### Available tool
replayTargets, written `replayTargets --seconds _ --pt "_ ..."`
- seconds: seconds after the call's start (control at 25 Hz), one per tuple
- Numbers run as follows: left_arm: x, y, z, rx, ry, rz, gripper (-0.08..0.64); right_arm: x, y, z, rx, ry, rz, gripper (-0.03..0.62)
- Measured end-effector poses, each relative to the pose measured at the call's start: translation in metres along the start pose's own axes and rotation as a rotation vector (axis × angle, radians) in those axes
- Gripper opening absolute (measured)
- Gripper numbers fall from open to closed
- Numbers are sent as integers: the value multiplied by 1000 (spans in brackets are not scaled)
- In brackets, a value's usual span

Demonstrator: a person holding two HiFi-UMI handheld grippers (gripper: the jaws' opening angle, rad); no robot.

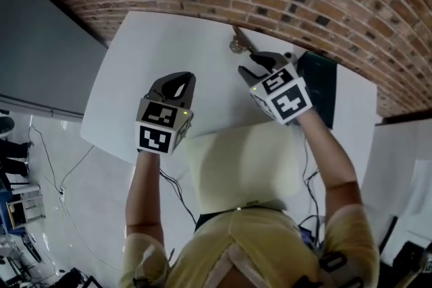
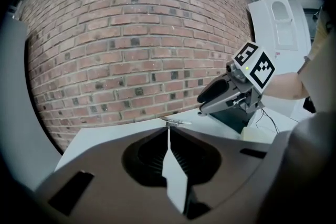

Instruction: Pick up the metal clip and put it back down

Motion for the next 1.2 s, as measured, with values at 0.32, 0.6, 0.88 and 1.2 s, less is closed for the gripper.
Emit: replayTargets --seconds 0.32,0.6,0.88,1.2 --pt "-18 52 -23 49 29 -32 5 14 53 -33 -85 -41 -66 144" --pt "-29 86 -45 41 9 -47 5 25 103 -53 -120 -81 -125 144" --pt "-40 109 -59 52 -28 -43 5 35 134 -62 -129 -162 -194 144" --pt "-51 125 -70 74 -47 -12 5 43 161 -71 -141 -266 -233 143"
Point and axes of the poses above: the fingertips, and each gripper's own axes: y forward along the fingers, x to its right, z out of its top, the point moved 8 cm from there along -y, backward along the fingers, and after that the axes turned 9 degrees about x, right-handed, at the moved point
